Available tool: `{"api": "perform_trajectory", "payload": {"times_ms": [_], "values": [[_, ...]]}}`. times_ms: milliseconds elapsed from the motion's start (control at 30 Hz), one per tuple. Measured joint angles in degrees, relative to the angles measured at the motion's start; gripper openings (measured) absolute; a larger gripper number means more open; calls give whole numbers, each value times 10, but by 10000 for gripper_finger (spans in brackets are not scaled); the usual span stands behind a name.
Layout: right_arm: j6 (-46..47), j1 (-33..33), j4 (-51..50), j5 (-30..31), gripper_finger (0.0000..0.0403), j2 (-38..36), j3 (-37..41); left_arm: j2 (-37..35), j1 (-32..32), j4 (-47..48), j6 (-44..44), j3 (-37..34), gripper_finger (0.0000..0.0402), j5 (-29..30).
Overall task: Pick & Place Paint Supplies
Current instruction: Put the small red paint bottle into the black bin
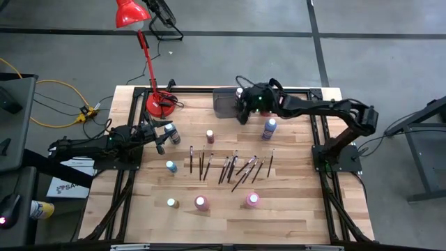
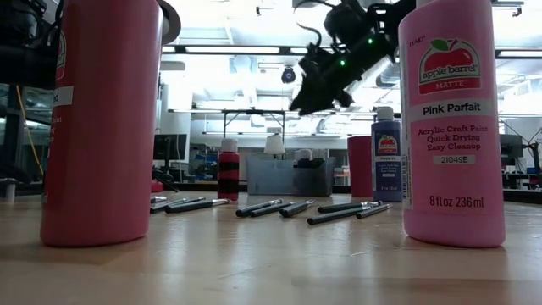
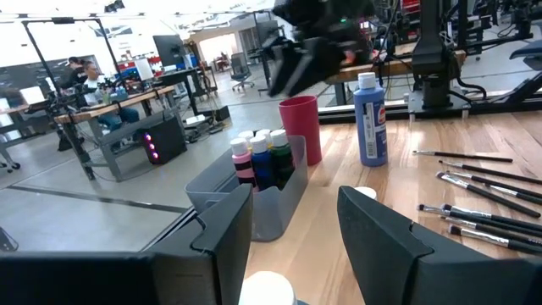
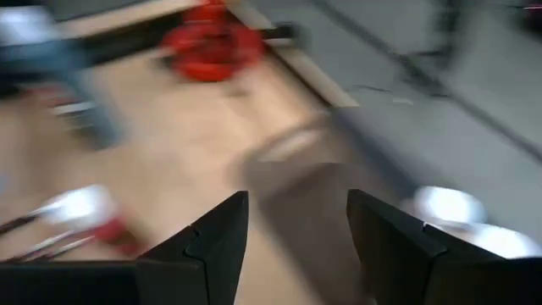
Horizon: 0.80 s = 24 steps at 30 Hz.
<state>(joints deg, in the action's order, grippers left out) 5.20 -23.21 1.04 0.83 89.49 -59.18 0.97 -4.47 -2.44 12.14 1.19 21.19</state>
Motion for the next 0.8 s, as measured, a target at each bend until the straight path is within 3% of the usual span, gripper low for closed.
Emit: {"api": "perform_trajectory", "payload": {"times_ms": [133,400,567,800], "values": [[-56,37,29,-93,195,7,0,0,0,0,0,0,171,0],[-97,101,97,-112,206,66,1,0,0,0,0,0,171,0],[-96,131,160,-108,253,112,1,0,0,0,0,0,171,0],[-96,139,211,-28,296,157,1,0,0,0,0,0,171,0]]}}
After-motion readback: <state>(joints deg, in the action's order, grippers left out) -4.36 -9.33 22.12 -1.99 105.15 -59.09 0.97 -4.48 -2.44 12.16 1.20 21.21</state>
